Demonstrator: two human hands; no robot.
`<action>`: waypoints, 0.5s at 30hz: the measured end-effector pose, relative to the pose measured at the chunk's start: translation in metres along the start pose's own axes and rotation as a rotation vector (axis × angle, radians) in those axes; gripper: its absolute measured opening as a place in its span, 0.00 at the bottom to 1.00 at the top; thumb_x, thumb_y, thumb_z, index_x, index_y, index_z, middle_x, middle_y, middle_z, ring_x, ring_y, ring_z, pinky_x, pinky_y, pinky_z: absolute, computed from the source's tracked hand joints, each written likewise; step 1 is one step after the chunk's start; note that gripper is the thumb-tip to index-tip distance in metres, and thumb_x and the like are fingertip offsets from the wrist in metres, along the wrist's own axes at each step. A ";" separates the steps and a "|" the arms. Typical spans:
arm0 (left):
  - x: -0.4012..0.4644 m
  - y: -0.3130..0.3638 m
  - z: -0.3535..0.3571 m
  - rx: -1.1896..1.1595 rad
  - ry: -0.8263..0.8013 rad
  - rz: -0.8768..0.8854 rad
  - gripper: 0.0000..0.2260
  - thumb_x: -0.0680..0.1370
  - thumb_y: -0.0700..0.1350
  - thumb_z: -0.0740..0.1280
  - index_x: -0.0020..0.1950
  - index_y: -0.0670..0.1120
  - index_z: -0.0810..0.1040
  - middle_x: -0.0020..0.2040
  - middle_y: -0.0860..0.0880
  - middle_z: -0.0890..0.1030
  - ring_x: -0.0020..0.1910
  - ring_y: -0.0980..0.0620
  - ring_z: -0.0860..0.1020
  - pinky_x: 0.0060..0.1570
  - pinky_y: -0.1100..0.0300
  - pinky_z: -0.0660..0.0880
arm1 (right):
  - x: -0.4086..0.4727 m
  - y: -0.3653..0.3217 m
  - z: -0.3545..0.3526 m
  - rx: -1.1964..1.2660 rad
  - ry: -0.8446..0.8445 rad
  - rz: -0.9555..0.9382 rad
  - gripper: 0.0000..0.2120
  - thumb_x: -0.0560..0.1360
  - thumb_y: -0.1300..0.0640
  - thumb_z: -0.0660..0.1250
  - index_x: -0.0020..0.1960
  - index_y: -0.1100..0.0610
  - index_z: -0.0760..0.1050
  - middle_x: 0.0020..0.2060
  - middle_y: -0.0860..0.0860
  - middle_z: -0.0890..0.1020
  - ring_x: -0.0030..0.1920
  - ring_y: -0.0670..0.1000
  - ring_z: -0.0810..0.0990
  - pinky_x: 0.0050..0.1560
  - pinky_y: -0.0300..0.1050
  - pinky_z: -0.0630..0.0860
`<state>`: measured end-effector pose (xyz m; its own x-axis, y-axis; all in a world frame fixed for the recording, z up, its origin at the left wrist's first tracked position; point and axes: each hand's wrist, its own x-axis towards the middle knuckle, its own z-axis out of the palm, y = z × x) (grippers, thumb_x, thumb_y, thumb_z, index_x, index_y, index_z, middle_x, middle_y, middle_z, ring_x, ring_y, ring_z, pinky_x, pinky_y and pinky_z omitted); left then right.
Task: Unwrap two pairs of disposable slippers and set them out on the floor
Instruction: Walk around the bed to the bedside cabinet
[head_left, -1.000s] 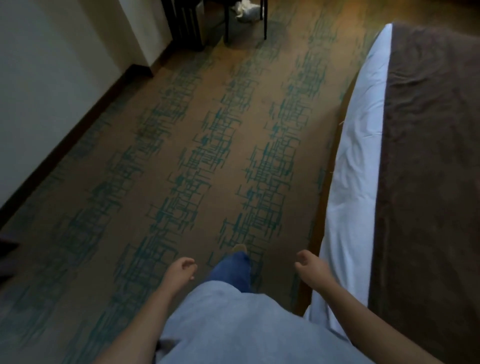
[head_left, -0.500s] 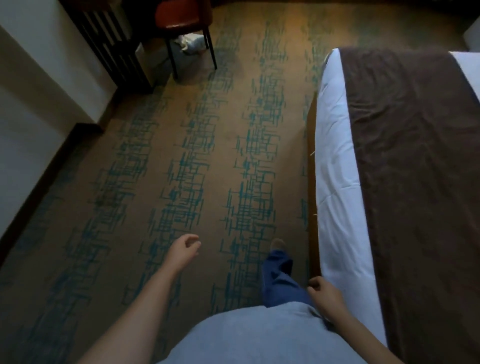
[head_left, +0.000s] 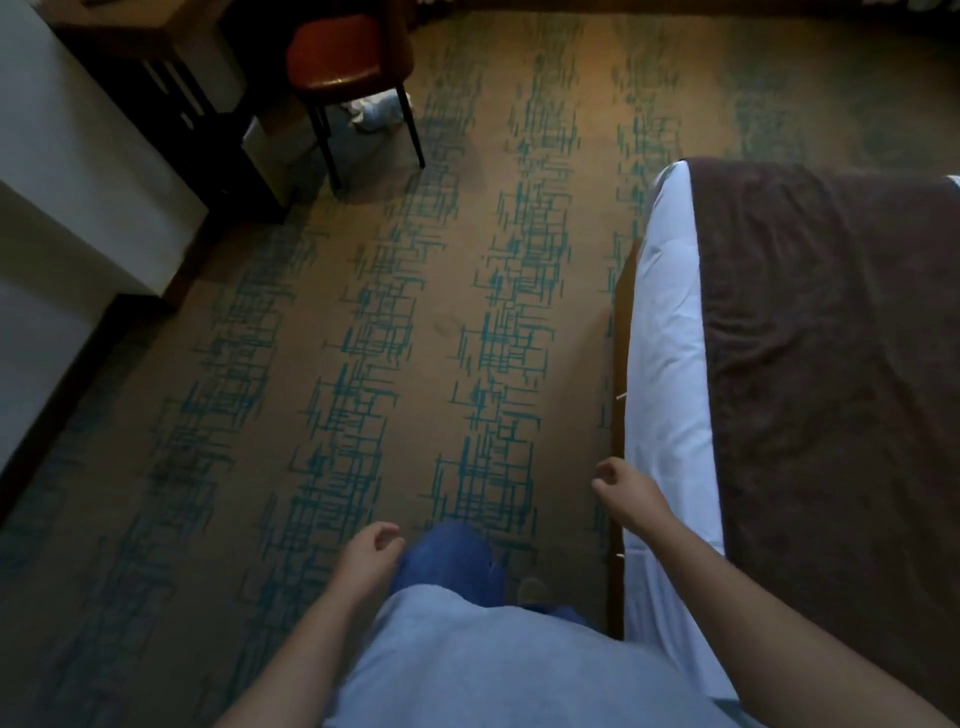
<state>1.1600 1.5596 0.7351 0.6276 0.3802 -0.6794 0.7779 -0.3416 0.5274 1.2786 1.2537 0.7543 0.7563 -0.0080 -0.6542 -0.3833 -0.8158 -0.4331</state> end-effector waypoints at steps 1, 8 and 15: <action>0.011 0.010 0.001 0.007 -0.005 -0.004 0.11 0.76 0.35 0.64 0.58 0.36 0.76 0.54 0.39 0.80 0.49 0.50 0.75 0.49 0.61 0.68 | 0.014 -0.009 -0.008 0.010 0.000 -0.001 0.19 0.77 0.54 0.60 0.66 0.58 0.69 0.62 0.57 0.77 0.59 0.57 0.76 0.51 0.44 0.71; 0.123 0.102 -0.022 0.076 -0.094 -0.006 0.12 0.75 0.34 0.64 0.57 0.34 0.76 0.56 0.35 0.80 0.54 0.43 0.78 0.55 0.54 0.72 | 0.102 -0.067 -0.046 0.074 -0.018 0.102 0.18 0.77 0.54 0.59 0.66 0.56 0.69 0.62 0.56 0.76 0.59 0.55 0.76 0.54 0.46 0.72; 0.246 0.270 -0.086 0.211 -0.114 0.134 0.13 0.77 0.38 0.63 0.60 0.36 0.75 0.60 0.37 0.78 0.59 0.42 0.76 0.55 0.56 0.70 | 0.167 -0.127 -0.091 0.155 0.001 0.195 0.17 0.76 0.55 0.60 0.64 0.56 0.70 0.62 0.56 0.78 0.59 0.56 0.76 0.56 0.46 0.72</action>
<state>1.5266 1.6350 0.7542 0.7077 0.2247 -0.6699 0.6569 -0.5582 0.5068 1.5018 1.3036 0.7569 0.6603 -0.1570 -0.7344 -0.5987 -0.7004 -0.3886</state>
